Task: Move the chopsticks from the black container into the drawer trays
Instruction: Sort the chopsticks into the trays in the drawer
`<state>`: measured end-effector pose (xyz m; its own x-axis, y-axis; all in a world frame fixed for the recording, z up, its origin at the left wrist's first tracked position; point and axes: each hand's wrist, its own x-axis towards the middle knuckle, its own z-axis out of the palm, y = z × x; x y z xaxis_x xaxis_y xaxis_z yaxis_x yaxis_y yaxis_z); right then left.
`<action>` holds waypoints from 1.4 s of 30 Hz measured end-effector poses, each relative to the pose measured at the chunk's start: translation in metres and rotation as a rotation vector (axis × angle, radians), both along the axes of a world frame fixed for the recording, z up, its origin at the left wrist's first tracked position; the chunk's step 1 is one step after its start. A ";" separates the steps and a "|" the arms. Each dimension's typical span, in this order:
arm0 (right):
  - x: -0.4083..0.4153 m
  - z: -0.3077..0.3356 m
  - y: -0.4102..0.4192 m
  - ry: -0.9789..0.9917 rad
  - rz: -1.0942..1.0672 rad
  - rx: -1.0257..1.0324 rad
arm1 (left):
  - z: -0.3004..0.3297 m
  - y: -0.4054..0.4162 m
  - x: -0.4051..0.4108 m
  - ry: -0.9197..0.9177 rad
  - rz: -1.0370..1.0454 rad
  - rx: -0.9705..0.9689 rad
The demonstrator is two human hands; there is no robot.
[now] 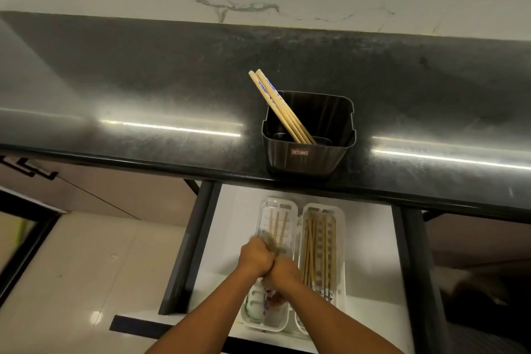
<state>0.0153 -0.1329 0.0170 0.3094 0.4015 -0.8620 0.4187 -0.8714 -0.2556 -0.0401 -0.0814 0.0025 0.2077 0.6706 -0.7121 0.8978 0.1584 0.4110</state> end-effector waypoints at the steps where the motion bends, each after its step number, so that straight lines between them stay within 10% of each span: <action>1: 0.000 0.003 -0.001 -0.012 0.007 -0.016 | 0.002 -0.001 0.000 0.000 0.002 0.002; 7: 0.010 0.039 -0.018 -0.076 0.172 0.188 | 0.015 0.001 -0.003 -0.098 0.014 0.031; 18: 0.091 0.215 0.037 -0.598 0.080 1.263 | 0.074 0.056 -0.026 -0.237 0.221 0.324; 26: 0.131 0.203 0.128 -0.431 0.299 0.668 | 0.140 0.072 -0.007 -0.624 0.282 0.564; 42: 0.142 0.186 0.128 -0.376 0.184 0.873 | 0.214 0.111 0.053 -0.804 0.368 0.664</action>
